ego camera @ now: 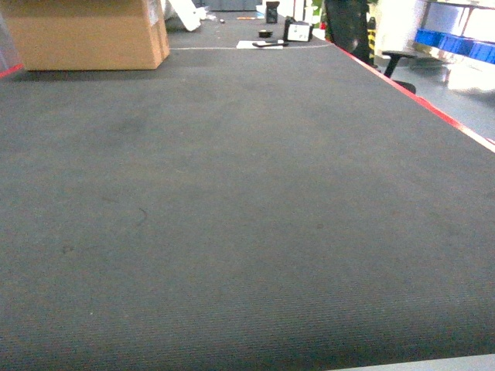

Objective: Sort blue parts and orange caps into right shelf containers

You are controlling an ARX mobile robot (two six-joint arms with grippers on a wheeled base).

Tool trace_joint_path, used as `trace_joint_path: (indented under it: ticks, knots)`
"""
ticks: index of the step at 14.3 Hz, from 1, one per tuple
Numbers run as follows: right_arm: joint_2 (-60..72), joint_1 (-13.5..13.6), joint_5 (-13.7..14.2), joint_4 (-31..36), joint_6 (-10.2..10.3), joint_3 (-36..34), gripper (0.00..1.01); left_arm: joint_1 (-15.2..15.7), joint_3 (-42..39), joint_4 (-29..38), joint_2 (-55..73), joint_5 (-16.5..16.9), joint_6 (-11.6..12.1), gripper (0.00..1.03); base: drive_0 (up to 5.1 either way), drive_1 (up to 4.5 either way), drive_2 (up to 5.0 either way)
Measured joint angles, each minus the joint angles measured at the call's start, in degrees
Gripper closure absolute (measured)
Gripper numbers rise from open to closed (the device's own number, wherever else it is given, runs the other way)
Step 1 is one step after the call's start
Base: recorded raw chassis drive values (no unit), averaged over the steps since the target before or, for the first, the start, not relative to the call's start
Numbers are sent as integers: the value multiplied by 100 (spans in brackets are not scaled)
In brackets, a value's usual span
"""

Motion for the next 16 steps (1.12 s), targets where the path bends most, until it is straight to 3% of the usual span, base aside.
trace_joint_path:
  ticks: [16]
  knots:
    - [0,0,-2,0,0,0,58,0,0,2,0,0,0,59,-162,-162,-162]
